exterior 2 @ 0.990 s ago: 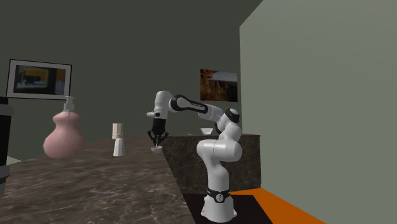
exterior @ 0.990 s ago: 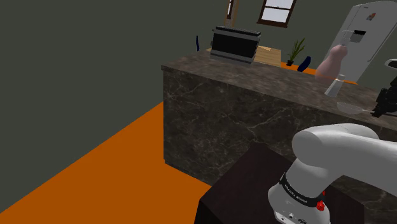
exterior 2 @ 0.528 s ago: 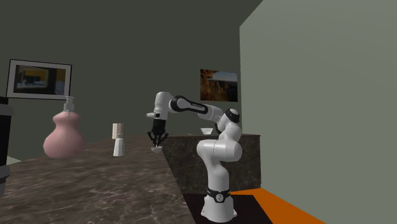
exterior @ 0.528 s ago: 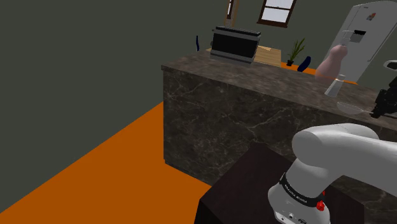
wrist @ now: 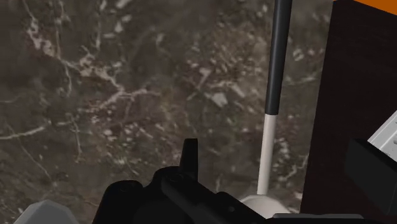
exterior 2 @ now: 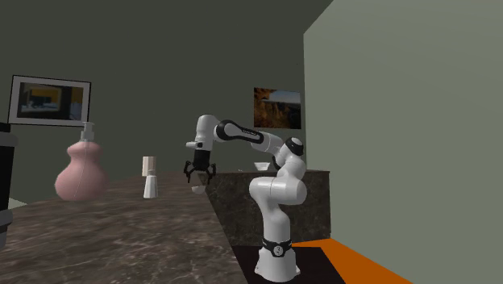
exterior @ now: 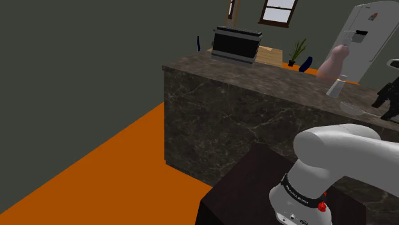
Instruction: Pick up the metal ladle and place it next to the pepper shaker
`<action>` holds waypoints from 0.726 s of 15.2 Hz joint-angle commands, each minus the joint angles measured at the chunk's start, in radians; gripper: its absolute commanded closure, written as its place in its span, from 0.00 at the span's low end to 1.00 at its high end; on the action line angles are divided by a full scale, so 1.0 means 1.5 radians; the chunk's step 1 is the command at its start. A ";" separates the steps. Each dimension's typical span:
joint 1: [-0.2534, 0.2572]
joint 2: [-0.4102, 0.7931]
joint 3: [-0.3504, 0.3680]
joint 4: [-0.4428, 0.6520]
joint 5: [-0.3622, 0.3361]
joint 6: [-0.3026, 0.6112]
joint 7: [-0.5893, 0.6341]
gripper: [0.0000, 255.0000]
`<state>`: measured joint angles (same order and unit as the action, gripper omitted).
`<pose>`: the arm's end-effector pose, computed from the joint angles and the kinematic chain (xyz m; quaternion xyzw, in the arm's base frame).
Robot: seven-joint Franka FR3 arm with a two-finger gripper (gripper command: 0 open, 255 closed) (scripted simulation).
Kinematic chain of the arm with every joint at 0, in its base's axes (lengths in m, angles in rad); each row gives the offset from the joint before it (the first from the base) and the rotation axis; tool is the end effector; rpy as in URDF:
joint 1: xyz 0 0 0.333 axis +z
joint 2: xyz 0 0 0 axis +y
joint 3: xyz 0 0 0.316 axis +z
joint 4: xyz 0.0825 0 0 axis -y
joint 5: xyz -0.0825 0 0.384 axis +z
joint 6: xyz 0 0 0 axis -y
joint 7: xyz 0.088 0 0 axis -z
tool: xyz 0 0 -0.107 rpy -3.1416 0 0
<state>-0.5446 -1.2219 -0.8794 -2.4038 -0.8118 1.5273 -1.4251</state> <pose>-0.1095 -0.3551 0.5067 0.9850 0.1639 0.0210 0.0495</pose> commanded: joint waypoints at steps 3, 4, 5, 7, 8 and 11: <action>0.011 0.021 0.044 0.064 0.040 -0.050 -0.011 0.00; 0.011 0.021 0.044 0.064 0.040 -0.050 -0.011 0.00; 0.011 0.021 0.044 0.064 0.040 -0.050 -0.011 0.00; 0.011 0.021 0.044 0.064 0.040 -0.050 -0.011 0.00; 0.011 0.021 0.044 0.064 0.040 -0.050 -0.011 0.00; 0.011 0.021 0.044 0.064 0.040 -0.050 -0.011 0.00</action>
